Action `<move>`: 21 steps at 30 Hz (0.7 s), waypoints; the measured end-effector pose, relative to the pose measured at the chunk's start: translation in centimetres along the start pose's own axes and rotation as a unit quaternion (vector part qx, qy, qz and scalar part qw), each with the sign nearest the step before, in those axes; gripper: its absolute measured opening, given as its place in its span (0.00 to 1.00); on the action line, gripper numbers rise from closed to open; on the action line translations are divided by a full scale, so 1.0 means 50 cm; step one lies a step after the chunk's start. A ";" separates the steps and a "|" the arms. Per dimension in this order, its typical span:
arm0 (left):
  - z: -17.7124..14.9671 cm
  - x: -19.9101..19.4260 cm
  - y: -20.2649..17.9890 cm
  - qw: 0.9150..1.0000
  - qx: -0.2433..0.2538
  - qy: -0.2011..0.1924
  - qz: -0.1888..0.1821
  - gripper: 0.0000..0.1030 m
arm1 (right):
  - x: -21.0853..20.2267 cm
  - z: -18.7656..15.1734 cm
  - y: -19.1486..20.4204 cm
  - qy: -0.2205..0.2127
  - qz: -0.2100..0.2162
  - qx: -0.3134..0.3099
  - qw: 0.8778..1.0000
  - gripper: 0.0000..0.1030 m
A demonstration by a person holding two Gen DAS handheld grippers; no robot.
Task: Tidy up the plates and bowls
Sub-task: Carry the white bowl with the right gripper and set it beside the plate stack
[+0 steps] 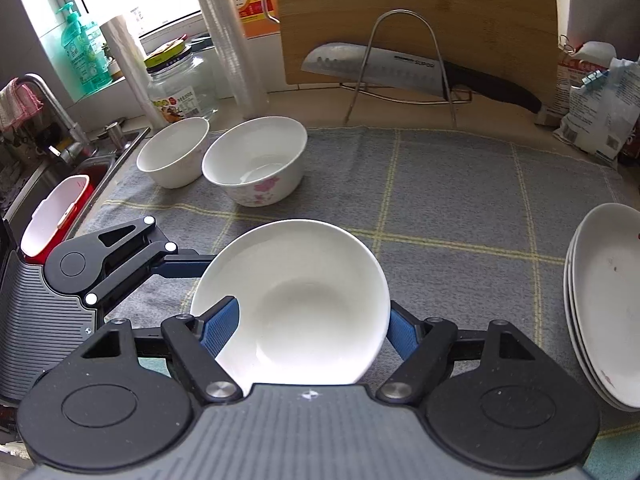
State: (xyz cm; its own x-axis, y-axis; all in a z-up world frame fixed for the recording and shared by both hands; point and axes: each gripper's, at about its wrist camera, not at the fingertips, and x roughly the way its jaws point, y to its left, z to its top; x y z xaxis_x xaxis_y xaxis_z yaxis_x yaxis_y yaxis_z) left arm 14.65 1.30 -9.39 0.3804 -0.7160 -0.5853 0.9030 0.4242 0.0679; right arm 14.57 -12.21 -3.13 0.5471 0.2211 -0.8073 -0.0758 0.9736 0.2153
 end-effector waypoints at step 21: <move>-0.001 0.043 0.002 1.000 0.000 0.003 0.003 0.90 | 0.035 -0.006 -0.035 0.001 -0.011 0.009 1.000 0.80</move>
State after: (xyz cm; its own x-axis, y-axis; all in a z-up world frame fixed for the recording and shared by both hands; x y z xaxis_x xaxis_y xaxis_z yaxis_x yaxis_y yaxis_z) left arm 15.55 -0.16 -10.71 0.3855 -0.7101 -0.5892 0.9003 0.4293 0.0717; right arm 15.39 -13.52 -5.08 0.5470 0.2006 -0.8128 -0.0493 0.9769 0.2079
